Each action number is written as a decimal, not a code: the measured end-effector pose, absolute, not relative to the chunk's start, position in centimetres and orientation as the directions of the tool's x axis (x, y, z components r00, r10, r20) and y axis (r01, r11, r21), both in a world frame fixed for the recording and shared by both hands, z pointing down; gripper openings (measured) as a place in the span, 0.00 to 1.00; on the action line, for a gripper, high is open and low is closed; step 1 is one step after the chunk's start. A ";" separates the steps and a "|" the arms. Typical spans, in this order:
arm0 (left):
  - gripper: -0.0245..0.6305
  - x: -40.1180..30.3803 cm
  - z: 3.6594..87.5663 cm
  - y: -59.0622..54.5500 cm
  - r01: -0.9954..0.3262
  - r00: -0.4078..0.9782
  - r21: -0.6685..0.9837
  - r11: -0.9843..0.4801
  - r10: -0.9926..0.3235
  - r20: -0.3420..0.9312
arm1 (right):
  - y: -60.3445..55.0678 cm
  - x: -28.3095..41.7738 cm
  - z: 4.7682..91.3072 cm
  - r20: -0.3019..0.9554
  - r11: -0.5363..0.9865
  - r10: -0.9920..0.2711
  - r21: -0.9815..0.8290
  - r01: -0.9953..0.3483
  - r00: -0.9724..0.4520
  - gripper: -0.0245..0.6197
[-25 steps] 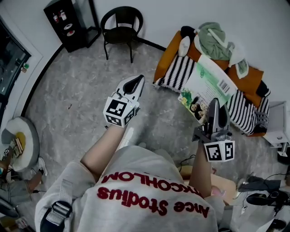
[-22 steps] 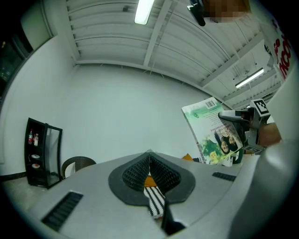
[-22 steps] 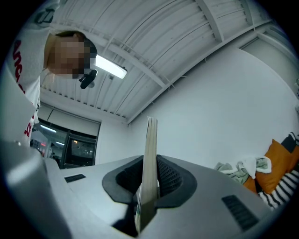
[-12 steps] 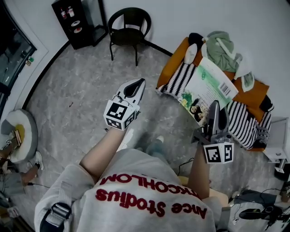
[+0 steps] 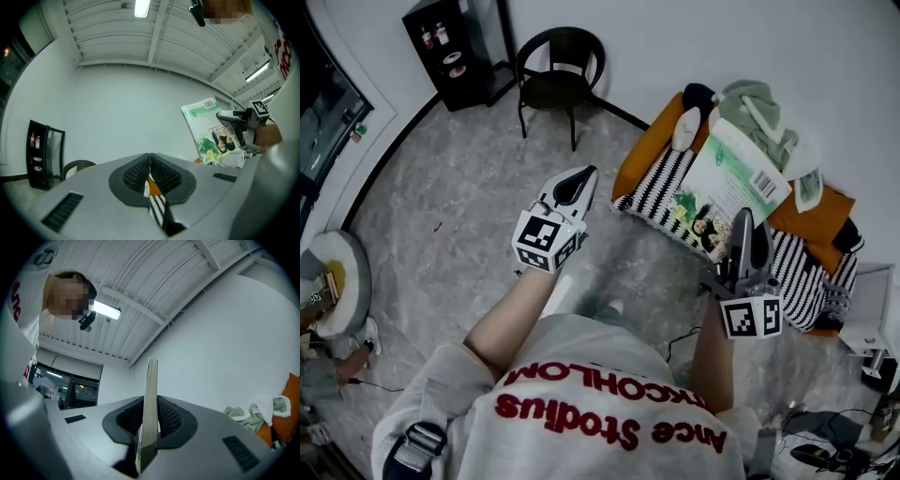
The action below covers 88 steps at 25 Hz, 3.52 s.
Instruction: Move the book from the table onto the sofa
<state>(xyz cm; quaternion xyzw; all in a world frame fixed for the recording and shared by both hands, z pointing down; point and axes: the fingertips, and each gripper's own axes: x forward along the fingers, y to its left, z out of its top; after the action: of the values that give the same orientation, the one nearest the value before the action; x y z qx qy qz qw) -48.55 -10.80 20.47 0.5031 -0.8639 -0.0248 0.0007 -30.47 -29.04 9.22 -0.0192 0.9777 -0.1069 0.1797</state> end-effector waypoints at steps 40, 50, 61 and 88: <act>0.06 -62.7 22.4 -37.2 -0.943 -0.330 0.063 0.328 -0.944 -0.027 | -52.3 -40.3 11.0 -0.330 0.954 -0.279 -0.203 -0.221 -0.902 0.17; 0.06 -74.9 21.2 -42.8 -0.952 -0.301 0.059 0.299 -0.953 -0.041 | -56.6 -52.0 9.3 -0.345 0.954 -0.288 -0.188 -0.235 -0.893 0.17; 0.06 -77.6 22.9 -44.7 -0.954 -0.292 0.078 0.289 -0.956 -0.022 | -58.2 -55.0 10.9 -0.309 0.951 -0.293 -0.196 -0.241 -0.905 0.17; 0.06 -85.0 36.9 -53.3 -0.911 -0.368 0.160 0.379 -0.925 0.093 | -68.1 -66.8 33.2 0.002 0.884 -0.211 -0.427 -0.192 -0.977 0.17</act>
<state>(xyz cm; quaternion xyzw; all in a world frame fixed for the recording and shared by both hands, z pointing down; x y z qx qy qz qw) -84.99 -53.30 36.85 0.5557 -0.8262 -0.0406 0.0839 -66.85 -68.11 33.16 -0.1037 0.9702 -0.2178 0.0223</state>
